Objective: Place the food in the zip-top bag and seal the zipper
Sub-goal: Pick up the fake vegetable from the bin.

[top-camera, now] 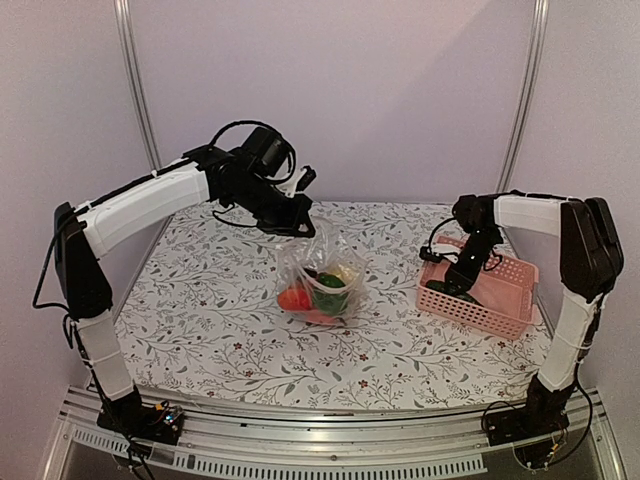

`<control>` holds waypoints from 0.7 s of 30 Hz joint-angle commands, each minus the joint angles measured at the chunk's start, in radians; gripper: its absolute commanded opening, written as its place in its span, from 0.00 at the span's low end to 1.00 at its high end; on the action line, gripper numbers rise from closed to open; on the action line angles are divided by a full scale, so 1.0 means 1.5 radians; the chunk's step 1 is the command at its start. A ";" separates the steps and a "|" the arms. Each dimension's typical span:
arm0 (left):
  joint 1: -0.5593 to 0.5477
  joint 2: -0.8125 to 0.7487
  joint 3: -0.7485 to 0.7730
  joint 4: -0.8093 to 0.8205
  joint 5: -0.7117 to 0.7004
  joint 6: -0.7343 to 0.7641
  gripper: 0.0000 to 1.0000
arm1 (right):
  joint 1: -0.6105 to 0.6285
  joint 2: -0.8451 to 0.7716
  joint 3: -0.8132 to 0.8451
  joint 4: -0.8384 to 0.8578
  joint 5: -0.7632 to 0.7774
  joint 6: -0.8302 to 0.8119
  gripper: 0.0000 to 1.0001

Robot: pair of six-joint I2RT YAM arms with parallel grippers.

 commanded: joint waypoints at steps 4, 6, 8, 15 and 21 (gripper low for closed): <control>0.009 -0.022 -0.010 0.009 0.003 0.006 0.00 | -0.008 -0.058 0.036 -0.031 0.005 0.005 0.17; 0.009 -0.022 -0.010 0.009 0.002 0.006 0.00 | -0.009 -0.068 0.048 -0.039 0.001 0.009 0.16; 0.009 -0.022 -0.010 0.009 0.002 0.007 0.00 | -0.008 -0.081 0.061 -0.048 -0.004 0.013 0.16; 0.009 -0.018 -0.008 0.012 0.004 0.005 0.00 | -0.009 -0.098 0.105 -0.077 -0.049 0.029 0.15; 0.009 -0.013 -0.002 0.014 0.008 0.005 0.00 | 0.006 -0.104 0.128 -0.080 -0.100 0.041 0.05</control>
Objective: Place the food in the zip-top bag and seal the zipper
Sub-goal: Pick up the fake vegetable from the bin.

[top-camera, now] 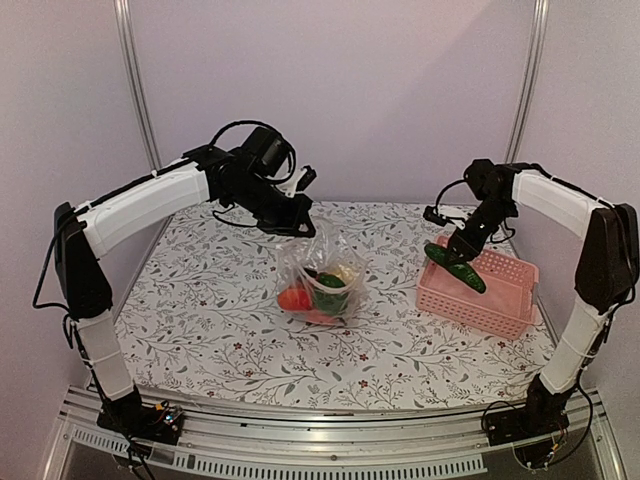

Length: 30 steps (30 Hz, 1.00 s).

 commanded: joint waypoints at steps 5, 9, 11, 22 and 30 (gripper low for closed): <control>0.009 -0.005 0.004 0.013 0.006 0.006 0.00 | 0.056 -0.033 0.041 -0.004 -0.103 0.018 0.00; 0.010 0.001 0.006 0.013 0.009 0.010 0.00 | 0.121 -0.037 0.090 0.010 -0.151 0.040 0.00; 0.010 0.003 0.007 0.014 0.011 0.010 0.00 | 0.157 -0.031 0.150 0.010 -0.173 0.058 0.00; 0.012 0.004 0.012 0.023 0.032 0.008 0.00 | 0.290 -0.019 0.274 0.217 -0.355 0.150 0.00; 0.018 -0.007 0.000 0.028 0.044 0.009 0.00 | 0.315 0.027 0.300 0.261 -0.490 0.182 0.00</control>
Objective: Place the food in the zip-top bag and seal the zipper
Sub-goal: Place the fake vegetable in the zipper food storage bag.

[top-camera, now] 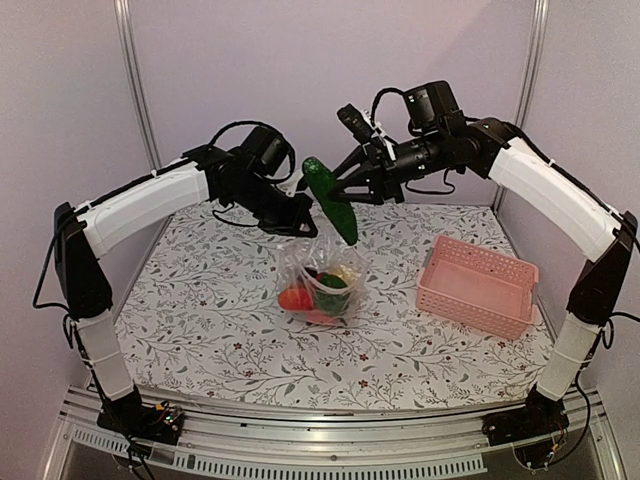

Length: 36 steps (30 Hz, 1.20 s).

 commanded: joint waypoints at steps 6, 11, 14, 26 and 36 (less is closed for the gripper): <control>0.019 -0.012 0.004 0.041 0.047 0.001 0.00 | 0.005 0.009 -0.129 0.212 -0.157 0.065 0.00; 0.020 -0.031 0.010 0.044 0.061 -0.007 0.00 | 0.005 0.022 -0.180 0.274 -0.132 0.077 0.00; 0.021 -0.042 0.004 0.049 0.067 -0.008 0.00 | 0.005 0.037 -0.202 0.295 -0.083 0.086 0.01; 0.030 -0.044 -0.018 0.065 0.074 -0.011 0.00 | 0.005 0.013 -0.272 0.322 0.074 0.096 0.22; 0.039 -0.046 -0.026 0.071 0.077 -0.013 0.00 | 0.020 -0.005 -0.242 0.217 0.166 0.044 0.50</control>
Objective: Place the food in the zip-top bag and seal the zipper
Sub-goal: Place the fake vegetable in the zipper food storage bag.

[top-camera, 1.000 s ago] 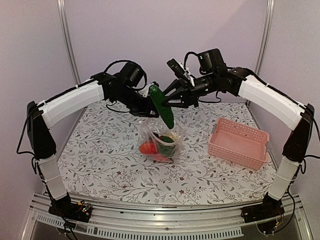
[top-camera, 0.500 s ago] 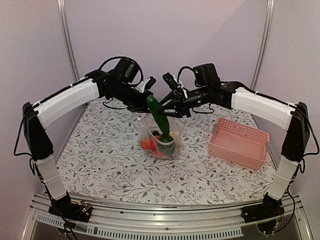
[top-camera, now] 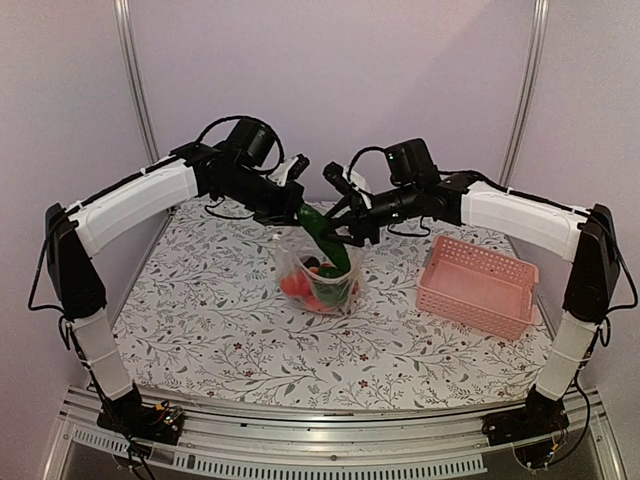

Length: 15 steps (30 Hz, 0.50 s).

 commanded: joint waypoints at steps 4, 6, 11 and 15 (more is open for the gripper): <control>0.004 -0.017 -0.010 0.031 0.016 -0.009 0.00 | 0.028 -0.030 0.071 -0.158 0.067 -0.071 0.56; 0.006 -0.014 -0.009 0.031 0.014 -0.009 0.00 | 0.033 -0.040 0.086 -0.189 0.069 -0.080 0.58; 0.008 -0.013 -0.013 0.031 0.011 -0.010 0.00 | 0.050 -0.071 0.087 -0.231 0.113 -0.118 0.60; 0.009 -0.012 -0.015 0.031 0.011 -0.011 0.00 | 0.058 -0.090 0.077 -0.244 0.149 -0.144 0.56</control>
